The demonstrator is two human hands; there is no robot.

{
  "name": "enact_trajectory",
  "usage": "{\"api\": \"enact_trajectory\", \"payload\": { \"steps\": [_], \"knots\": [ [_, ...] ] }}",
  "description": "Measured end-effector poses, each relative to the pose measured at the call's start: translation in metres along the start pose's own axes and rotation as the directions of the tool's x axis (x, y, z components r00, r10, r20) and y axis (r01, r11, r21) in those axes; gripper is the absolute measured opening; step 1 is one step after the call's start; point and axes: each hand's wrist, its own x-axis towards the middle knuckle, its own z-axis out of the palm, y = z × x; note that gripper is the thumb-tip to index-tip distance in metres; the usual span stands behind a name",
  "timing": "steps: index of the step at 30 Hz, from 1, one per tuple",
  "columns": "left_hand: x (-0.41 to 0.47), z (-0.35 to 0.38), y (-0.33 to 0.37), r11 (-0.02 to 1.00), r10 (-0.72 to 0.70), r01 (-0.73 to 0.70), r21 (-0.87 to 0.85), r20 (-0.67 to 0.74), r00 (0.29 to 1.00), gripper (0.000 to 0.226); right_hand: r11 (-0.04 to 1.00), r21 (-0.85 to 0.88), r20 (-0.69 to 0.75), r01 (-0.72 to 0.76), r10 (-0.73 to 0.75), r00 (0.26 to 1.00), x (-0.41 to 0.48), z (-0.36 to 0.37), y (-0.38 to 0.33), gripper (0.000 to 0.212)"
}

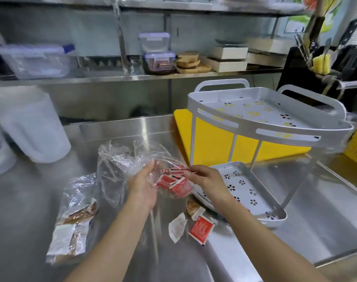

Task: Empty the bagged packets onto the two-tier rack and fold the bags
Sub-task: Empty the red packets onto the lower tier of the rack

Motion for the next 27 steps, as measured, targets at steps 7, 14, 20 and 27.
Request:
{"api": "enact_trajectory", "payload": {
  "steps": [7,14,20,27],
  "knots": [
    [0.002,-0.014,-0.005,0.993,-0.041,0.049,-0.105,0.078,0.996,0.015,1.0,0.017,0.032,0.0,-0.001,0.999,-0.004,0.002,0.012,0.028],
    [-0.005,-0.004,-0.029,0.982,-0.079,0.138,-0.128,0.386,0.919,0.037,0.992,-0.094,-0.261,0.079,-0.101,0.96,-0.006,-0.029,0.017,0.023],
    [-0.016,0.017,-0.072,0.923,-0.242,0.285,-0.259,0.184,0.953,0.01,0.997,-0.076,-0.491,0.007,-0.044,0.87,0.0,-0.083,0.016,0.015],
    [-0.019,0.06,-0.11,0.879,-0.475,0.476,-0.035,0.034,0.879,0.01,0.971,-0.158,-0.671,-0.179,0.028,0.741,-0.014,-0.135,0.033,0.016]
  ]
}}
